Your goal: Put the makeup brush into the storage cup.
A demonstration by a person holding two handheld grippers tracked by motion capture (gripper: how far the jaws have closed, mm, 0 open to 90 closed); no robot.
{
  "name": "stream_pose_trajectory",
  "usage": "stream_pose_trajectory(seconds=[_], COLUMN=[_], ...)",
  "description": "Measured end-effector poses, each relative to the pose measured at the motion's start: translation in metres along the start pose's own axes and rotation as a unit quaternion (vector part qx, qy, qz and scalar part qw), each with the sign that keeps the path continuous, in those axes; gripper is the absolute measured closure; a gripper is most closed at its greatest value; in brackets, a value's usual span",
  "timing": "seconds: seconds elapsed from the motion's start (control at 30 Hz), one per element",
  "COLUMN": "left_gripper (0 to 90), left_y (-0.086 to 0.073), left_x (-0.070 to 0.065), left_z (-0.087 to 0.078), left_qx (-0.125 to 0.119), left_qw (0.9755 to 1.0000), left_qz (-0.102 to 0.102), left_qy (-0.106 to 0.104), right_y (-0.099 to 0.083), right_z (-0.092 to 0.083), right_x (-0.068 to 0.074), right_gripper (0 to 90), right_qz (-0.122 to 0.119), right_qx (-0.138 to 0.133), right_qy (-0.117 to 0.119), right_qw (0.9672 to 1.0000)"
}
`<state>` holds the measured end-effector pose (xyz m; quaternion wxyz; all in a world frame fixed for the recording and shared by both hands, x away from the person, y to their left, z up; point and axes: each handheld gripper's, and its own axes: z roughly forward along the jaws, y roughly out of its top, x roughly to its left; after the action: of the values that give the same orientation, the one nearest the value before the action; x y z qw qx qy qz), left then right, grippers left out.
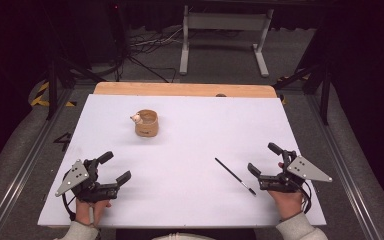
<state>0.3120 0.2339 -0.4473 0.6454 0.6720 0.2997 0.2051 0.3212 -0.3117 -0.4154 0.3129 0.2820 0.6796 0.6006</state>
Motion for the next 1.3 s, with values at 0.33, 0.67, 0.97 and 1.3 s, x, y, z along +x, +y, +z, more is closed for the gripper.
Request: stream_pose_trajectory(seconds=[0.33, 0.67, 0.97, 1.3], left_gripper=[7.9, 8.1, 8.1, 8.3], left_y=[0.001, 0.001, 0.001, 0.0], left_x=[-0.001, 0.0, -0.001, -0.001], left_z=[-0.001, -0.001, 0.0, 0.001], left_qx=[-0.001, -0.001, 0.001, 0.016], left_qw=[1.0, 1.0, 1.0, 0.9998], left_qz=[0.002, -0.002, 0.002, 0.008], left_qy=[-0.002, -0.003, -0.001, 0.003], right_y=[0.008, 0.024, 0.034, 0.056], right_z=[0.029, 0.043, 0.055, 0.063], right_x=[0.003, 0.003, 0.002, -0.006], right_gripper=[3.5, 4.2, 10.5, 22.0], right_qz=[0.011, 0.007, -0.001, -0.016], right_qx=[0.021, 0.025, 0.107, 0.215], right_qy=[0.028, 0.05, 0.079, 0.076], right_qw=[0.9993, 0.9984, 0.9911, 0.9735])
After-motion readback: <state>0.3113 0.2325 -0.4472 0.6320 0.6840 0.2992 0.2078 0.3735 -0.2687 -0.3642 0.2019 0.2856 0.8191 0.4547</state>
